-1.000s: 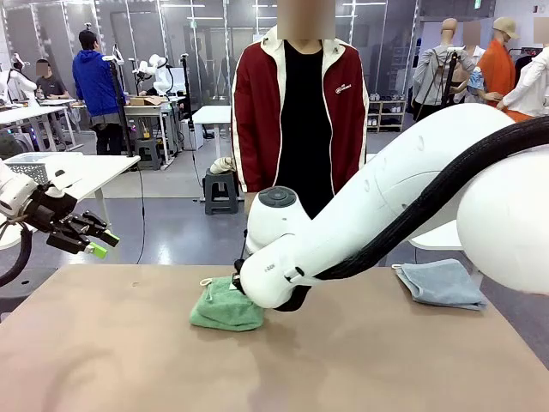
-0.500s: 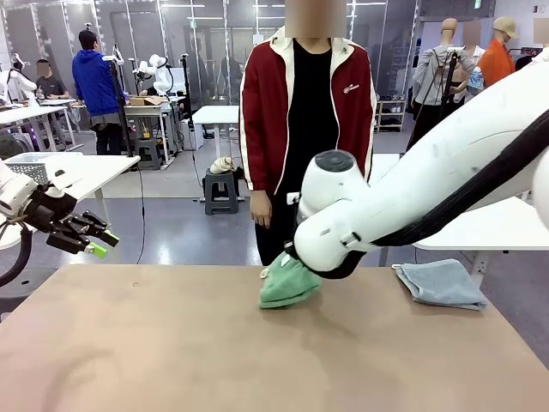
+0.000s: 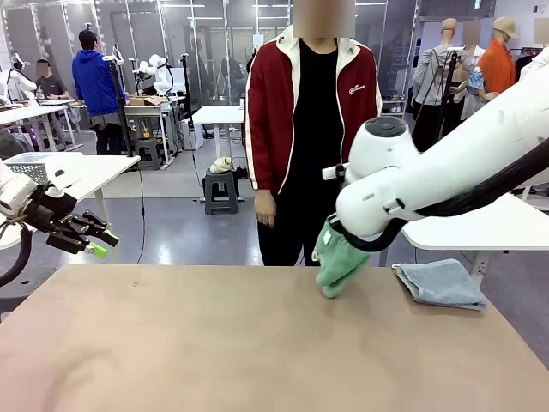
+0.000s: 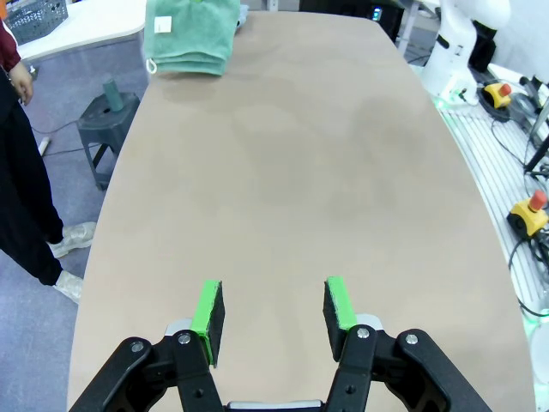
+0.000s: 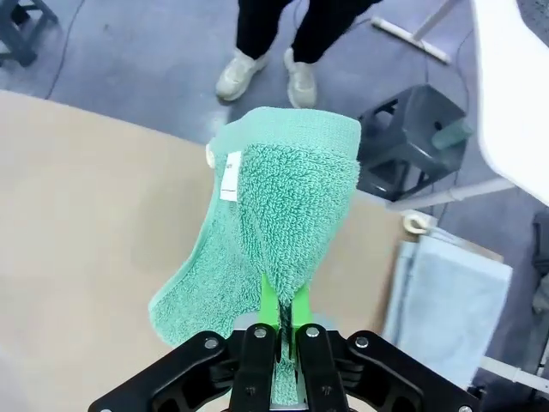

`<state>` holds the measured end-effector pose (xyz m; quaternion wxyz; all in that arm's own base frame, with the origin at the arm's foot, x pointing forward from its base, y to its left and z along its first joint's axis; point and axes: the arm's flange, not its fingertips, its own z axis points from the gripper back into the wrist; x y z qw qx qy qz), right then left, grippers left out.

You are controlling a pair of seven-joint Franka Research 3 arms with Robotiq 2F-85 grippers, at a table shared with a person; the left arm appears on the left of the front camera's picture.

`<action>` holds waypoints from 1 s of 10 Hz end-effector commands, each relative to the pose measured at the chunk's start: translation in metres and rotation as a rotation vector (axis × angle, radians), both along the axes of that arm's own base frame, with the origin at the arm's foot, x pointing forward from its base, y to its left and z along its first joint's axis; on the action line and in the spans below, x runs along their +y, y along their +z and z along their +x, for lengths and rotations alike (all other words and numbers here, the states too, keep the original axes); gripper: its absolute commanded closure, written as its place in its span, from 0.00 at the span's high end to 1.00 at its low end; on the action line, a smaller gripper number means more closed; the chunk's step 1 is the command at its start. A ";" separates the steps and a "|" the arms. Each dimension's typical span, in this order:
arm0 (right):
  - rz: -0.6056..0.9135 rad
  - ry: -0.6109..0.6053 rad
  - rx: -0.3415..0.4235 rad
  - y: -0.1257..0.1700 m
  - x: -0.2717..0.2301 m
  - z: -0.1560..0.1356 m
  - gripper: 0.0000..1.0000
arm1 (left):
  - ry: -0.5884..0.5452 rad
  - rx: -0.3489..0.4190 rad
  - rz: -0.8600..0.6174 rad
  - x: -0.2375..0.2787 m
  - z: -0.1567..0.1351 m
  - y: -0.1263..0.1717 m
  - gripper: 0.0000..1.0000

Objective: Fold the towels and place them in the basket.
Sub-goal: Stack the folded Towel with hook on the right side of the table.

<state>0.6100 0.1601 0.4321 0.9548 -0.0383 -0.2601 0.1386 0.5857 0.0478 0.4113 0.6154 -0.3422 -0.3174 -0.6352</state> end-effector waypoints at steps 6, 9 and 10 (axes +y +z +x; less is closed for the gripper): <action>-0.099 -0.080 0.164 0.030 -0.122 0.053 0.06 | -0.008 0.001 0.005 -0.001 0.000 0.000 0.61; -0.125 -0.143 0.248 0.032 -0.147 0.061 0.06 | -0.008 0.001 0.005 -0.001 0.000 0.000 0.61; -0.129 -0.152 0.251 0.029 -0.151 0.063 0.06 | -0.008 0.001 0.005 -0.001 0.000 0.000 0.61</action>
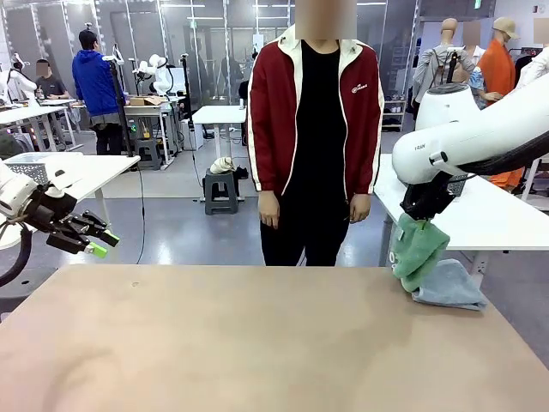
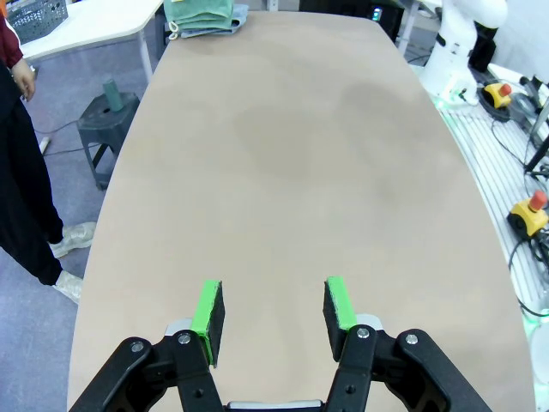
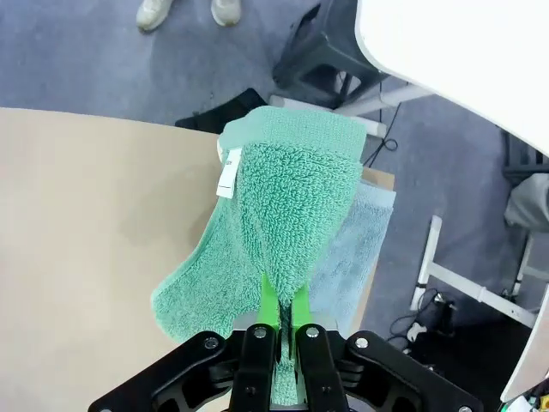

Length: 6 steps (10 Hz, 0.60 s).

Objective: Fold the towels and place them in the basket.
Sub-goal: Stack the folded Towel with hook on the right side of the table.

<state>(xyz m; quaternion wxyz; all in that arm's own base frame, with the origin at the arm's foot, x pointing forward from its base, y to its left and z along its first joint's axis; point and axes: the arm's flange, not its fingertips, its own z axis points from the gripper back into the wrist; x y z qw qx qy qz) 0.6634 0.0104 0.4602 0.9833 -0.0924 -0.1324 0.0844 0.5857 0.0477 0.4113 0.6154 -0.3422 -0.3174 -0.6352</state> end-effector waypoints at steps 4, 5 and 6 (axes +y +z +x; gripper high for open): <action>0.000 0.000 0.000 0.000 0.000 0.000 0.06 | -0.007 0.001 0.005 -0.001 0.000 0.000 0.61; 0.000 0.000 0.000 0.000 0.000 0.000 0.06 | -0.007 0.001 0.005 -0.001 0.000 0.000 0.61; 0.000 0.000 0.000 0.000 0.000 0.000 0.06 | -0.007 0.001 0.005 -0.001 0.000 0.000 0.61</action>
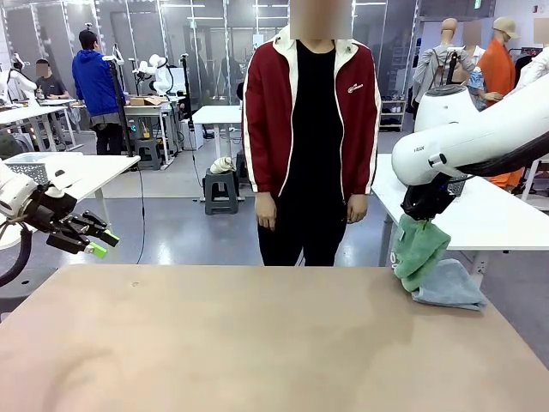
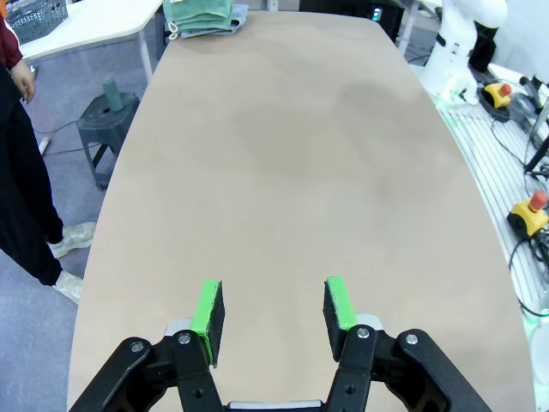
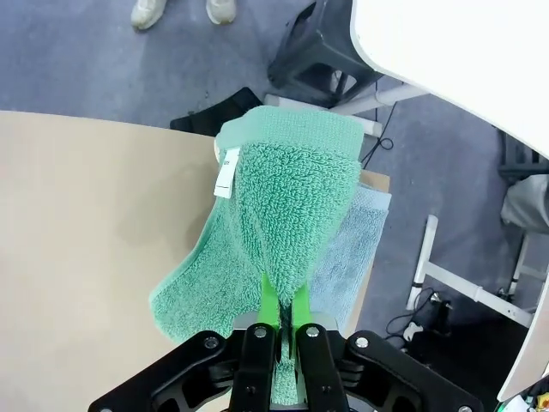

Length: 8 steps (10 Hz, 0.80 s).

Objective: Fold the towels and place them in the basket.
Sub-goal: Stack the folded Towel with hook on the right side of the table.

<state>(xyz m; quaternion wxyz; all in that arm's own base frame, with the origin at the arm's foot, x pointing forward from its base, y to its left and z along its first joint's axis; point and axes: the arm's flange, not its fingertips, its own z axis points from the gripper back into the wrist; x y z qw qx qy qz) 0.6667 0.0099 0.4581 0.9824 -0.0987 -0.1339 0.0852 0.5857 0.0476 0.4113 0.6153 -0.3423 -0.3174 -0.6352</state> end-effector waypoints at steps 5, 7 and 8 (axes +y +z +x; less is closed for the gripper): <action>-0.001 0.015 0.143 -0.024 -0.041 0.026 0.06 | -0.007 0.001 0.005 -0.001 0.000 0.000 0.61; 0.011 0.016 0.152 -0.039 -0.063 0.034 0.06 | -0.007 0.001 0.005 -0.001 0.000 0.000 0.61; 0.022 0.019 0.164 -0.046 -0.073 0.039 0.06 | -0.007 0.001 0.005 -0.001 0.000 0.000 0.61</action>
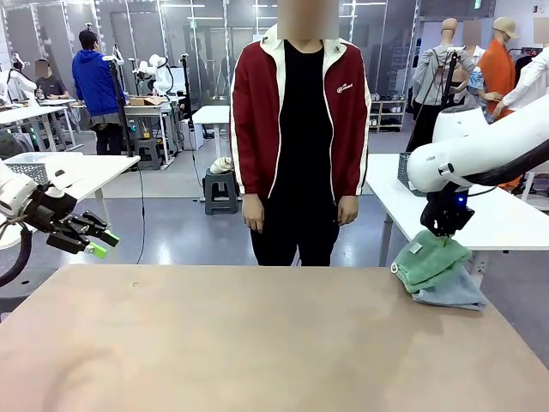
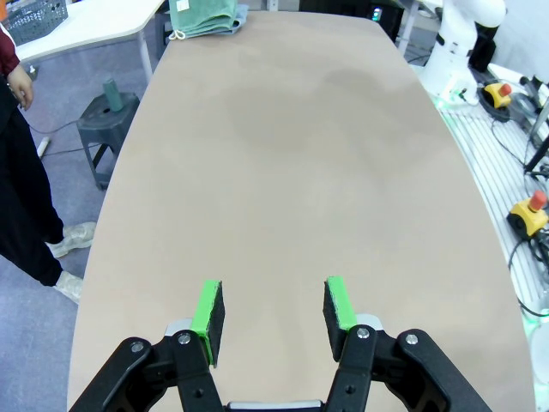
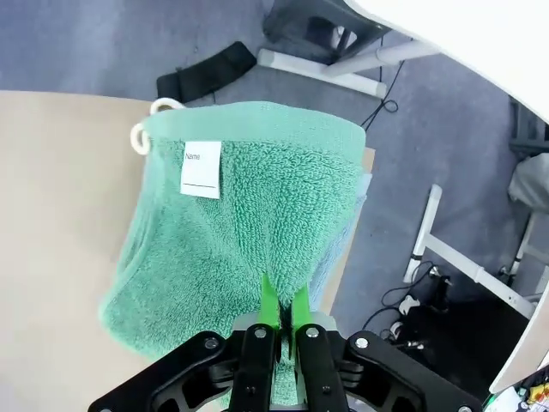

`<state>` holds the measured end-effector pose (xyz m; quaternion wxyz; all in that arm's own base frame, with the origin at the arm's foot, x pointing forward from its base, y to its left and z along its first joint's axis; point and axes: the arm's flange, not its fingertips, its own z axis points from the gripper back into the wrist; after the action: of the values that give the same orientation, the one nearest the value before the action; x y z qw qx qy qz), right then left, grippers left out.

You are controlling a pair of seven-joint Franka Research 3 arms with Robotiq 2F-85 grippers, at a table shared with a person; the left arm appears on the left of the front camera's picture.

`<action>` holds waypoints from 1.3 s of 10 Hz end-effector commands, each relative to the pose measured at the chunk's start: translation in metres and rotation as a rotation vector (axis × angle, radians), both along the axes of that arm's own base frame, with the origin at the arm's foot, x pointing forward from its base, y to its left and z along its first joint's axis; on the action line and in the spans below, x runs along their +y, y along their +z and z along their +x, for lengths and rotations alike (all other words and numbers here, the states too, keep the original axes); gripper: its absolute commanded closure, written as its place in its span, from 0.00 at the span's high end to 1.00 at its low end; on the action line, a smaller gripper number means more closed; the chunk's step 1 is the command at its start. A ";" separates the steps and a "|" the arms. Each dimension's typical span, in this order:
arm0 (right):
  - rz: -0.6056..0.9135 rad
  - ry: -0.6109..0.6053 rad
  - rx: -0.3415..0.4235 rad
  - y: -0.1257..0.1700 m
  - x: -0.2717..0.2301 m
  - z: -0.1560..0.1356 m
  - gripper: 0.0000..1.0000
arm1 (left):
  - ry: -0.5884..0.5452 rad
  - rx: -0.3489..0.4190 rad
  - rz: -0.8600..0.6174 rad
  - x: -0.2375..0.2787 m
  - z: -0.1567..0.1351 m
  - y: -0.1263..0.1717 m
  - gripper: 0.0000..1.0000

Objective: Fold the towels and place them in the basket.
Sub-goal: Stack the folded Towel with hook on the right side of the table.

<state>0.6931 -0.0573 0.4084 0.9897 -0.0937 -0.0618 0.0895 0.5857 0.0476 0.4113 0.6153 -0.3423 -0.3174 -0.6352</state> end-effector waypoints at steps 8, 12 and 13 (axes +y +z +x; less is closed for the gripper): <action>0.072 -0.088 0.148 -0.039 -0.053 0.012 0.26 | -0.007 0.001 0.005 -0.001 0.000 0.000 0.61; 0.103 -0.063 0.129 0.020 -0.070 -0.013 0.66 | -0.007 0.001 0.005 -0.001 0.000 0.000 0.61; 0.111 -0.032 0.130 0.054 -0.074 -0.026 0.85 | -0.007 0.001 0.005 -0.001 0.000 0.000 0.61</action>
<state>0.6821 -0.1256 0.4371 0.9973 -0.0534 -0.0032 0.0509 0.5857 0.0476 0.4112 0.6153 -0.3424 -0.3173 -0.6352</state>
